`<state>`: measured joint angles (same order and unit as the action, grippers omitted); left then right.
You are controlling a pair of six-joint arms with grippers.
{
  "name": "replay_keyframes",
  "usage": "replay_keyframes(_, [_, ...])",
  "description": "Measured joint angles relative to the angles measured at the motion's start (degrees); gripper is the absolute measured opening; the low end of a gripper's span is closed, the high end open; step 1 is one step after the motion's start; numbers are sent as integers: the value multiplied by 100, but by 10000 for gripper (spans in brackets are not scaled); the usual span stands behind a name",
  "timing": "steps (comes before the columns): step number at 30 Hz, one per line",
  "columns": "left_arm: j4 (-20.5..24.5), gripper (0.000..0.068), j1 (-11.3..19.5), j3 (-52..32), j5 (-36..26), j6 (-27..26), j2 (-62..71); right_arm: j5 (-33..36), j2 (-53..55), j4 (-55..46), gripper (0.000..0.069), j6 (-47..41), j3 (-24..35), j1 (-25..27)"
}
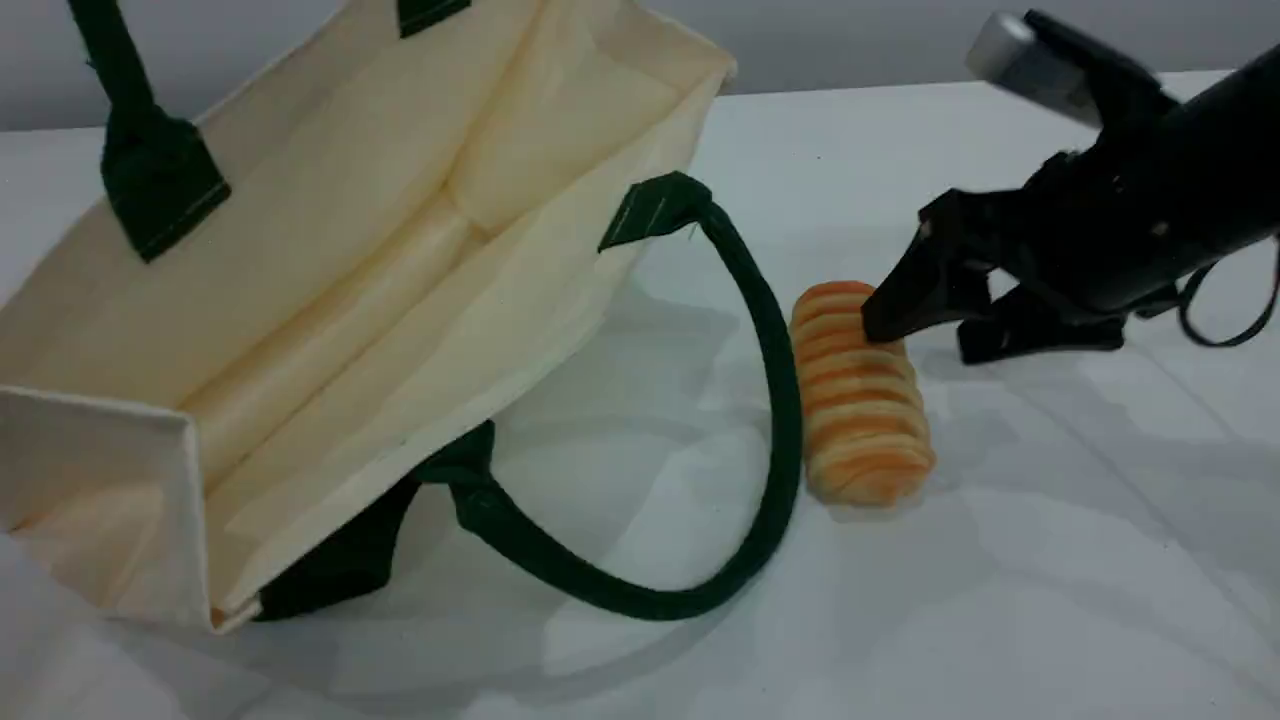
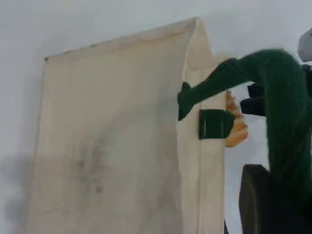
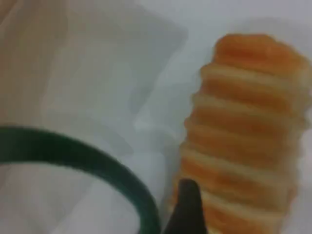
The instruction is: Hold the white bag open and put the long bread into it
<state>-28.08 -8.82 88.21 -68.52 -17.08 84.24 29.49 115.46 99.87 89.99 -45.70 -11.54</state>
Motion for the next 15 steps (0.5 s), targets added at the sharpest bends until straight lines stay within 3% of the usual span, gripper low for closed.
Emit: replay_keyframes(15, [-240, 80, 0, 0, -111, -110, 0, 314, 787, 15, 534, 0, -418, -27])
